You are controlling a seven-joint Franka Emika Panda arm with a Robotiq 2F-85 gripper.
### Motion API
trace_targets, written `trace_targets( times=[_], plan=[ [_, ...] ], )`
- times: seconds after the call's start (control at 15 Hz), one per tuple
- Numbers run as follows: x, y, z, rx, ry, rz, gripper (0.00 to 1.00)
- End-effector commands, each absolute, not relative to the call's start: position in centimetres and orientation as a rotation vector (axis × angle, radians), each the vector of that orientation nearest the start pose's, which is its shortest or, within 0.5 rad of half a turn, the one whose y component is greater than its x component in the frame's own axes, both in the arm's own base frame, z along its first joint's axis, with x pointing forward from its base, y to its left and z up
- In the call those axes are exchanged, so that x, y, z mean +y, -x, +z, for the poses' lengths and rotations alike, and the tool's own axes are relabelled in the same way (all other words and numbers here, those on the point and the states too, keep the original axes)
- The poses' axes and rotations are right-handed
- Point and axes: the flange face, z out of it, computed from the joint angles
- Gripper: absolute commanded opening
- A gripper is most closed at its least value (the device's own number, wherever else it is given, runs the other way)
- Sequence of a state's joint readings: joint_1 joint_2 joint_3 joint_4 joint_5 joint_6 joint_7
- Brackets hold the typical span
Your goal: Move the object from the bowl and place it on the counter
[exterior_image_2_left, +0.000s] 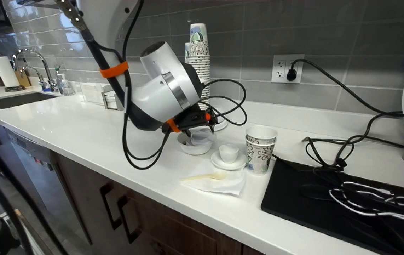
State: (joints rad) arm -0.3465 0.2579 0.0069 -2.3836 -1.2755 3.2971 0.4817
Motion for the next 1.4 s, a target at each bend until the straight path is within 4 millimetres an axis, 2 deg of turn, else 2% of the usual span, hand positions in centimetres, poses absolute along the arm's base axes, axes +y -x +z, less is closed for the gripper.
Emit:
trace_targets(
  times=[0.0, 0.4, 0.47, 0.53, 0.6, 0.67, 0.8, 0.93, 1.33],
  plan=[
    [-7.6, -48.7, 24.4, -0.644, 3.014, -0.944, 1.00],
    [-7.7, -48.4, 24.1, -0.596, 2.958, -0.962, 1.00],
    [-7.8, -48.4, 24.2, -0.595, 2.959, -0.965, 0.92],
    [-7.8, -48.5, 24.3, -0.597, 2.961, -0.967, 0.77],
    [-7.8, -48.4, 24.4, -0.599, 2.964, -0.967, 0.68],
    [-7.8, -48.5, 24.4, -0.602, 2.966, -0.967, 0.63],
    [-7.7, -48.4, 24.6, -0.605, 2.967, -0.968, 0.70],
    [-7.6, -48.4, 24.7, -0.609, 2.967, -0.970, 0.62],
    [-7.3, -48.4, 25.7, -0.626, 2.975, -0.986, 0.77]
  ],
)
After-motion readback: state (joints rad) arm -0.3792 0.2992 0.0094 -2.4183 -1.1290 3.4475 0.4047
